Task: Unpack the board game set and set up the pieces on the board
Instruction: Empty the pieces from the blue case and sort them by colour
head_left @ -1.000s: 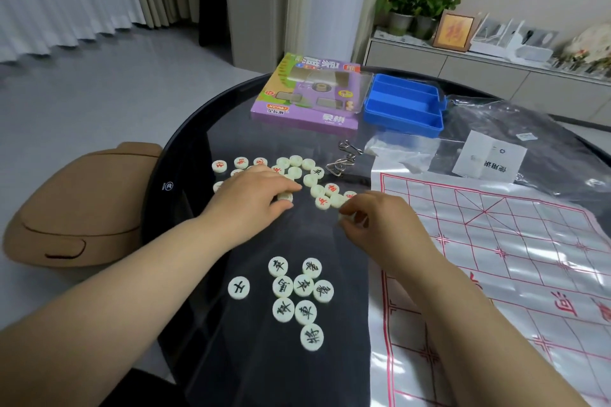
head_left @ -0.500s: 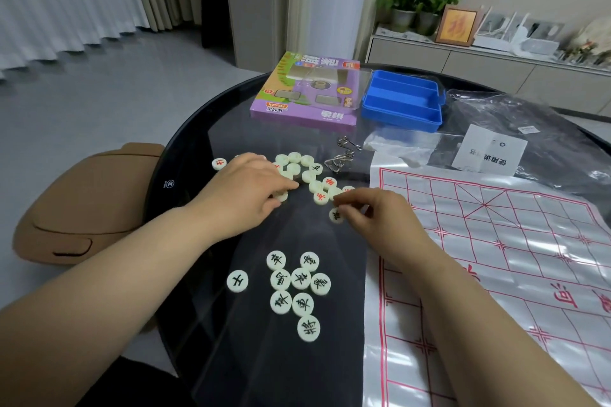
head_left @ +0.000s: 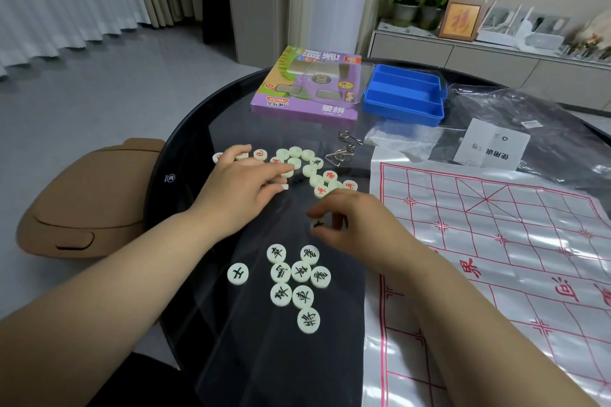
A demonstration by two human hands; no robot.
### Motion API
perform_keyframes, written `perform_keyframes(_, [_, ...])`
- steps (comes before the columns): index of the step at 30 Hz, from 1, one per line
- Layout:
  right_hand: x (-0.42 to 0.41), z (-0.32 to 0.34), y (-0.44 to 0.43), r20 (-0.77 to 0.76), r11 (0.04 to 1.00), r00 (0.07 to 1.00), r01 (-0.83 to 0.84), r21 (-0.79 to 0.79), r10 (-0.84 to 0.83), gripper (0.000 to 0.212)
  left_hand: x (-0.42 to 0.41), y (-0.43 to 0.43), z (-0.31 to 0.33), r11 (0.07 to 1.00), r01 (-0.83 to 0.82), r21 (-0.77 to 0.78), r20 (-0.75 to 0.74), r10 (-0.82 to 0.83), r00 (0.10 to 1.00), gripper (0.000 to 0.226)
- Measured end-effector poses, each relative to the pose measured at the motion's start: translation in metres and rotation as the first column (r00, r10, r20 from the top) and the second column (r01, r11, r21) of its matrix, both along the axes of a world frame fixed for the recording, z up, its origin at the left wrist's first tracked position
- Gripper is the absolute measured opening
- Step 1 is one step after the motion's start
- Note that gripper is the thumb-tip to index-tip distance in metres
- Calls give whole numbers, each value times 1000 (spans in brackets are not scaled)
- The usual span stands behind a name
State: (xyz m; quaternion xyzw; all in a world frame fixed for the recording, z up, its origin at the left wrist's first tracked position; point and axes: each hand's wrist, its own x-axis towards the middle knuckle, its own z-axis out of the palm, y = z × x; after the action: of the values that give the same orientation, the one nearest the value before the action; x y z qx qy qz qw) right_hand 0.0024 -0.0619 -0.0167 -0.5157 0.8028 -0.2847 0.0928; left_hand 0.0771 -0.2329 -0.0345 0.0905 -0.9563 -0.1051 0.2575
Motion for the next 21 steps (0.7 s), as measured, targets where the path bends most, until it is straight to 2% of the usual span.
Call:
perform_keyframes(5, [0, 1, 0, 63, 1000, 998, -11, -5, 11, 19, -5, -2, -1, 992, 9, -127, -33, -13, 999, 26])
perform_keyframes(8, [-2, 4, 2, 201, 1000, 979, -18, -8, 19, 14, -6, 3, 6, 996, -76, 43, 2, 76, 997, 23])
perform_keyframes(12, [-4, 5, 4, 364, 1000, 931, -4, -5, 6, 8, 0, 10, 8, 975, -19, 223, 19, 15, 1000, 24])
perform_keyframes(14, [-5, 4, 5, 419, 999, 908, 15, -40, 3, 18, 9, 12, 6, 958, -4, 286, 72, -17, 997, 24])
perform_keyframes(16, [-6, 4, 5, 437, 998, 899, 28, -54, -2, 27, 19, 13, 5, 947, 10, 321, 117, -50, 992, 22])
perform_keyframes(21, [-4, 5, 6, 489, 999, 872, -21, -40, 38, 31, 31, 18, 1, 948, 70, 310, 225, -145, 963, 22])
